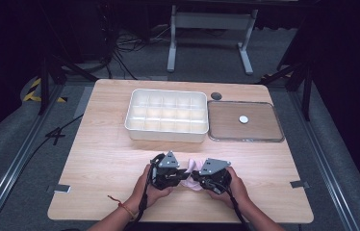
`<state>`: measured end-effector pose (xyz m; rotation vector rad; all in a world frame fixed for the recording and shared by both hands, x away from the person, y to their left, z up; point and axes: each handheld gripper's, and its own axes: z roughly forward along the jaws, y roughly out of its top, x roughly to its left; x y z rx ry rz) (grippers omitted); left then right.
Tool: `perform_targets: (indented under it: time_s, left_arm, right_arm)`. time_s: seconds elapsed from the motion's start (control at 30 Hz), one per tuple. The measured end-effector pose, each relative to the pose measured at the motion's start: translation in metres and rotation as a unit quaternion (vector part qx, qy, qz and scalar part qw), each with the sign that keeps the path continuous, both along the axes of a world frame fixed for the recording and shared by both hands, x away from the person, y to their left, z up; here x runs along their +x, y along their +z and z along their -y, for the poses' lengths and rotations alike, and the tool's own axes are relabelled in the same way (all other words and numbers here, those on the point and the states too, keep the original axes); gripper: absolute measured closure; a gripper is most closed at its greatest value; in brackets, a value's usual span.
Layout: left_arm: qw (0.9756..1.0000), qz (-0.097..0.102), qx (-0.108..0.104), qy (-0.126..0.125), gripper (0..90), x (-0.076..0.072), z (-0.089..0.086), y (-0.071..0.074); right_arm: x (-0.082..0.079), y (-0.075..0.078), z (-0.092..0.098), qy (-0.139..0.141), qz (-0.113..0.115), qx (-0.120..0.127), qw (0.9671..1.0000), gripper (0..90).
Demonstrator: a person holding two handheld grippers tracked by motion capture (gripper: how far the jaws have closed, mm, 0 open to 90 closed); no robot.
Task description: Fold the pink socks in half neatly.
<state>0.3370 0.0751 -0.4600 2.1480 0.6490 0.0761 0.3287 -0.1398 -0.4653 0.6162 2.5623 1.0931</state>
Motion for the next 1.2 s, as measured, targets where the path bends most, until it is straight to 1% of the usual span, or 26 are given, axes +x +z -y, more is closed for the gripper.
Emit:
perform_targets:
  time_s: [0.1, 0.17, 0.23, 0.3, 0.37, 0.4, 0.43, 0.5, 0.57, 0.67, 0.73, 0.8, 0.83, 0.9, 0.93, 0.97, 1.03, 1.07, 1.13, 1.2]
  left_arm:
    - [1.0, 0.002, 0.003, 0.003, 82.8, 0.0, -0.001, 0.001]
    - [1.0, 0.003, 0.005, 0.002, 82.6, 0.0, -0.001, 0.001]
    - [1.0, 0.005, 0.007, 0.001, 82.3, 0.001, -0.001, 0.001]
    - [0.9999, 0.008, 0.013, 0.0, 81.6, 0.001, 0.0, 0.002]
    - [0.9997, 0.016, 0.019, -0.002, 79.8, -0.001, 0.004, 0.002]
    - [0.9996, 0.018, 0.022, -0.004, 79.1, -0.001, 0.005, 0.002]
    - [0.9995, 0.024, 0.022, -0.003, 78.9, -0.002, 0.008, 0.003]
    - [0.9986, 0.038, 0.036, -0.008, 78.8, -0.003, 0.012, 0.004]
    - [0.9979, 0.045, 0.044, -0.011, 78.5, -0.005, 0.014, 0.005]
    - [0.9967, 0.055, 0.057, -0.013, 78.4, -0.006, 0.017, 0.006]
    - [0.9965, 0.058, 0.06, -0.01, 79.1, -0.007, 0.017, 0.006]
    - [0.9963, 0.059, 0.062, -0.006, 79.9, -0.006, 0.016, 0.006]
    - [0.9962, 0.058, 0.064, -0.006, 80.0, -0.005, 0.015, 0.006]
    - [0.9967, 0.054, 0.06, -0.006, 80.2, -0.004, 0.015, 0.006]
    - [0.9967, 0.052, 0.061, -0.005, 80.2, -0.004, 0.015, 0.006]
    - [0.9962, 0.057, 0.065, -0.008, 80.2, -0.003, 0.015, 0.006]
    - [0.9962, 0.057, 0.066, -0.01, 80.2, -0.003, 0.017, 0.007]
    - [0.9959, 0.056, 0.07, -0.011, 80.2, -0.003, 0.017, 0.008]
    - [0.9955, 0.061, 0.071, -0.015, 79.9, -0.004, 0.02, 0.008]
    - [0.995, 0.065, 0.073, -0.017, 79.6, -0.005, 0.022, 0.009]
  right_arm:
    - [-0.001, 0.007, 0.011, -0.003, 0.004, 0.009, 0.9999, 83.6]
    - [-0.002, 0.009, 0.019, -0.009, 0.004, -0.001, 1.0, 83.5]
    - [-0.002, 0.006, 0.024, -0.007, -0.007, -0.003, 0.9999, 82.8]
    - [-0.003, 0.001, 0.024, -0.003, -0.012, -0.016, 0.9998, 82.7]
    - [-0.003, -0.003, 0.021, 0.003, -0.019, -0.024, 0.9995, 82.9]
    - [-0.004, -0.004, 0.019, 0.006, -0.018, -0.028, 0.9994, 83.3]
    - [-0.004, -0.004, 0.017, 0.006, -0.02, -0.028, 0.9994, 83.6]
    - [-0.004, -0.005, 0.015, 0.006, -0.019, -0.026, 0.9994, 84.0]
    - [-0.004, -0.005, 0.014, 0.003, -0.017, -0.028, 0.9995, 84.0]
    - [-0.003, -0.006, 0.014, 0.002, -0.019, -0.023, 0.9996, 83.9]
    - [-0.003, -0.006, 0.014, 0.004, -0.018, -0.018, 0.9997, 82.7]
    - [-0.002, -0.003, 0.016, 0.005, -0.016, -0.012, 0.9998, 81.2]
    - [-0.002, 0.0, 0.018, 0.002, -0.011, -0.006, 0.9999, 80.5]
    - [-0.001, 0.004, 0.023, -0.003, -0.011, 0.001, 0.9999, 80.1]
    - [0.0, 0.005, 0.026, -0.007, -0.013, 0.0, 0.9999, 79.9]
    - [0.001, 0.004, 0.028, -0.01, -0.016, -0.003, 0.9998, 79.8]
    - [0.003, -0.001, 0.031, -0.013, -0.032, -0.006, 0.9994, 80.0]
    - [0.003, -0.003, 0.031, -0.011, -0.034, -0.008, 0.9993, 80.1]
    - [0.004, -0.004, 0.03, -0.013, -0.04, -0.005, 0.9991, 80.6]
    - [0.004, -0.006, 0.028, -0.011, -0.04, 0.0, 0.9991, 81.2]
